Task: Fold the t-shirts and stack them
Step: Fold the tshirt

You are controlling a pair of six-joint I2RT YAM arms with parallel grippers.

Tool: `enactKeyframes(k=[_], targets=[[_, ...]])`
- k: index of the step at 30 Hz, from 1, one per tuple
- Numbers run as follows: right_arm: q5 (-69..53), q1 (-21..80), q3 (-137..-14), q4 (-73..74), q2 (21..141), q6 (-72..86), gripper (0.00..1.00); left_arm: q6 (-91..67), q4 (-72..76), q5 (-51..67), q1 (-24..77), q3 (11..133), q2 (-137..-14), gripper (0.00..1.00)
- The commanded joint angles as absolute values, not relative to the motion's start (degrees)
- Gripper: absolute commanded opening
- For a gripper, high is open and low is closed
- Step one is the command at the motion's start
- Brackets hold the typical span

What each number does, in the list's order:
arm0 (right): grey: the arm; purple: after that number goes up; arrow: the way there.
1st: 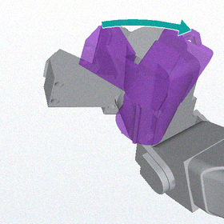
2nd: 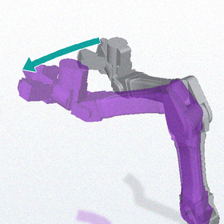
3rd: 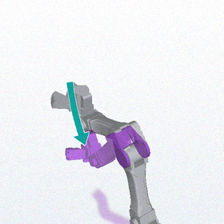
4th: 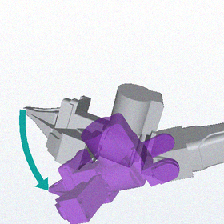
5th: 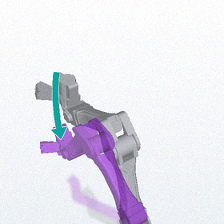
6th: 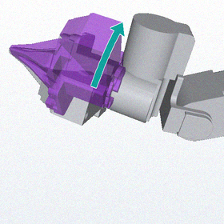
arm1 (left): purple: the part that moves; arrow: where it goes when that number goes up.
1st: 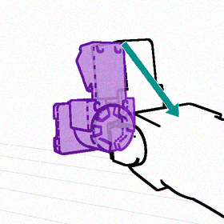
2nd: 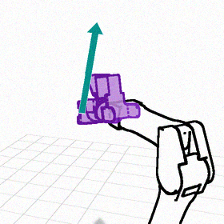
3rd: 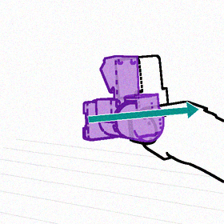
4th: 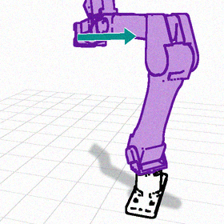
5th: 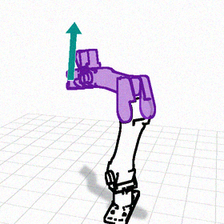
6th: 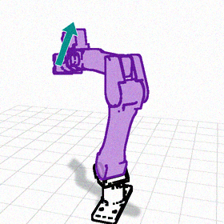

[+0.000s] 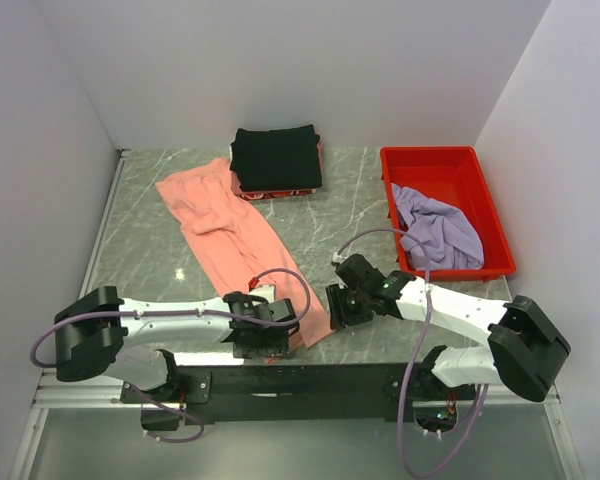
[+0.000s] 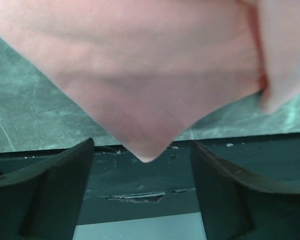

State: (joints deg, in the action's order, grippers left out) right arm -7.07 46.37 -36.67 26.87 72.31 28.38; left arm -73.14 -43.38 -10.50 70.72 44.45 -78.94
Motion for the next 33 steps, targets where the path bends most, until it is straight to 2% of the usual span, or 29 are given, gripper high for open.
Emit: enactKeyframes(k=[1,6,7,11,18,24,26,28,29,30,32,33], targets=[[-9.22,45.88,-36.12,24.17,72.68,28.74,0.54,-74.36,-44.74,-11.95,71.19,46.23,-79.63,0.77],[-9.84,45.61,-35.95,23.73,73.91,28.74,0.51,-75.32,-44.12,-12.39,71.19,44.48,-79.89,0.59],[-10.10,45.53,-35.86,23.47,74.09,28.83,0.51,-75.15,-43.51,-12.04,71.10,44.12,-79.98,0.52],[-10.63,45.53,-35.86,22.76,75.32,29.18,0.48,-74.88,-41.92,-10.11,71.19,42.63,-80.16,0.41],[-11.69,45.44,-35.33,21.88,76.64,29.62,0.42,-75.85,-42.28,-9.14,71.19,40.87,-81.74,0.31],[-12.22,45.44,-35.42,21.45,77.96,29.18,0.34,-76.38,-40.52,-7.21,71.19,37.88,-81.21,0.35],[-12.74,45.44,-35.16,21.36,77.78,29.35,0.31,-76.81,-40.52,-6.77,71.19,37.44,-81.47,0.34],[-13.70,45.44,-34.72,20.39,77.61,29.71,0.26,-77.52,-40.08,-6.33,71.19,36.56,-81.74,0.25],[-14.15,45.44,-34.63,20.22,77.69,29.88,0.22,-77.69,-39.99,-6.24,71.19,36.39,-82.17,0.17],[-14.67,45.53,-34.45,19.95,77.61,30.23,0.15,-77.61,-40.08,-6.15,71.19,36.47,-82.44,0.01],[-16.26,45.53,-33.93,19.17,76.99,31.02,0.00,-78.22,-42.08,-6.94,71.54,37.35,-82.71,0.01],[-16.26,45.61,-33.40,19.25,76.73,31.46,0.00,-78.40,-42.80,-7.12,71.72,37.70,-82.53,0.01]])
